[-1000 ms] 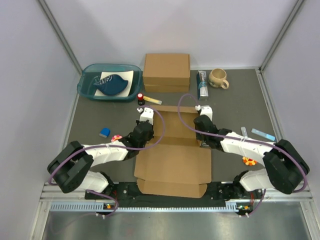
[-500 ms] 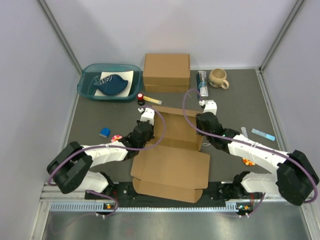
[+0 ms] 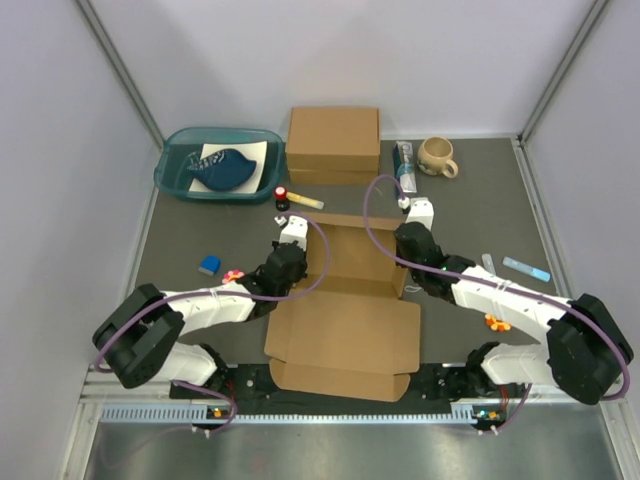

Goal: Fold the paper box

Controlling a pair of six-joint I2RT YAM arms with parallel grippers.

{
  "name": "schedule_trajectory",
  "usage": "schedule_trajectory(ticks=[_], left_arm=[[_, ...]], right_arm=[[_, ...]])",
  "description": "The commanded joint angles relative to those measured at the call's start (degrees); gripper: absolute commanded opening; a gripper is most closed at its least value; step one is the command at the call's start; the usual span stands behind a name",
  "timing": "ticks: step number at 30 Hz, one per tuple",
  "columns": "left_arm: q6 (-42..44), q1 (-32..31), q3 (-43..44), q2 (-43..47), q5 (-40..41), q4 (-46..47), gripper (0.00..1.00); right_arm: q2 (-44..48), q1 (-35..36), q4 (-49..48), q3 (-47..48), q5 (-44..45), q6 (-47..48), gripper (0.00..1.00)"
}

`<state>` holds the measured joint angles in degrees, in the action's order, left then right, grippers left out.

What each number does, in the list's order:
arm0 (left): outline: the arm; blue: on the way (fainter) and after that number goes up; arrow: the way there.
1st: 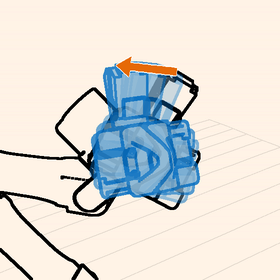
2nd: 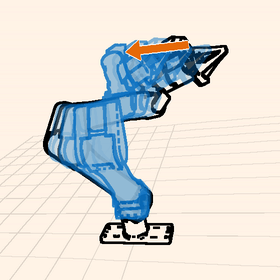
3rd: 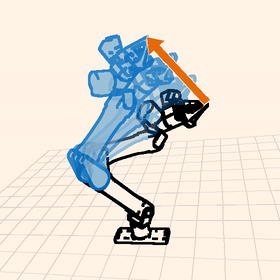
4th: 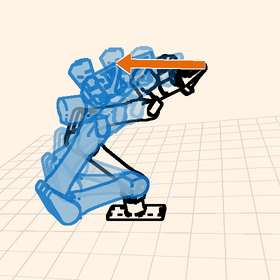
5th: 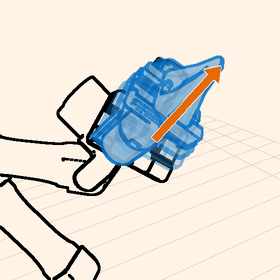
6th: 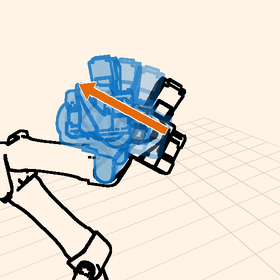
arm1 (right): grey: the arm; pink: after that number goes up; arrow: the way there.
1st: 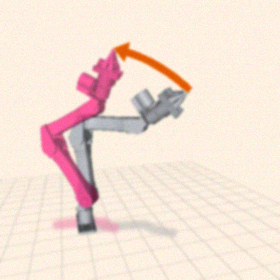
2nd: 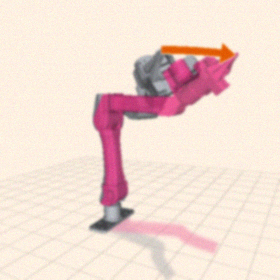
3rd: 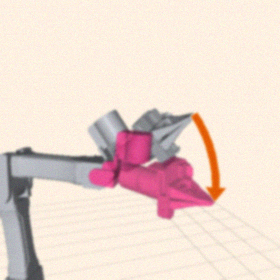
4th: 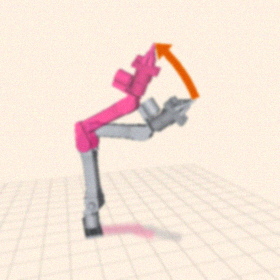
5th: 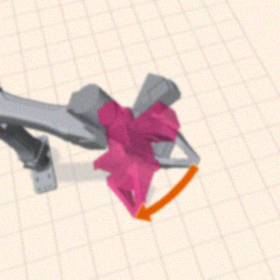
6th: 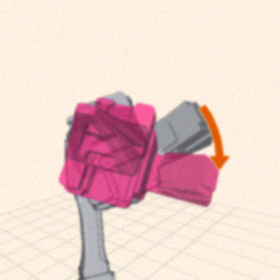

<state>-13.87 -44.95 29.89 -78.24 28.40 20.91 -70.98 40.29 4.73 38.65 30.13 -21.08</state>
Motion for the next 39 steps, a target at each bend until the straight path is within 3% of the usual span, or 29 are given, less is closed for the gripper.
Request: schedule_trajectory(ticks=[1,2,3,6,8,10,11,12,20,26,33,39], left_arm=[[-0.4,-0.6,2.3,1.6,-1.5,1.6,0.00],[-0.9,-0.6,2.0,1.8,-1.3,3.0,0.00],[-0.8,-0.5,1.4,1.9,-1.3,4.5,0.00],[-0.7,-0.7,-1.1,2.4,-0.6,10.4,0.00],[-1.1,-0.7,-1.9,1.9,0.2,12.0,0.00],[-2.3,-0.7,-2.1,1.3,1.7,13.3,0.00],[-2.9,-0.7,-2.1,1.1,2.4,13.3,0.00],[-4.0,-0.7,-2.0,0.8,2.7,13.0,0.00],[-7.1,-1.1,1.1,-3.1,6.5,8.1,0.00],[-7.5,-1.5,2.5,-3.9,6.9,6.8,0.00],[-6.4,-2.0,0.8,-2.4,6.1,8.6,0.00],[-4.2,-2.9,-0.4,-1.7,5.5,10.4,0.00]], right_arm=[[0.8,0.7,-0.5,0.5,-2.9,2.4,0.11],[2.1,0.8,-0.6,0.1,-2.8,2.5,0.14],[2.9,0.8,-0.8,-0.2,-2.8,2.4,0.28],[6.1,0.8,-1.4,-1.7,-2.9,3.2,0.48],[8.1,0.8,-1.7,-3.0,-5.0,3.8,0.55],[12.3,0.7,-2.0,-4.4,-8.1,4.1,0.72],[14.3,0.8,-2.1,-5.9,-9.2,4.3,0.89],[16.0,0.8,-2.0,-6.4,-9.9,4.2,0.99],[27.5,0.8,8.4,-5.1,-15.1,1.7,0.99],[26.8,0.8,12.8,-3.8,-9.7,0.8,0.99],[21.7,0.8,8.5,-4.9,-6.3,0.1,0.96],[12.3,0.8,-2.4,-4.5,-3.5,1.4,0.89]])
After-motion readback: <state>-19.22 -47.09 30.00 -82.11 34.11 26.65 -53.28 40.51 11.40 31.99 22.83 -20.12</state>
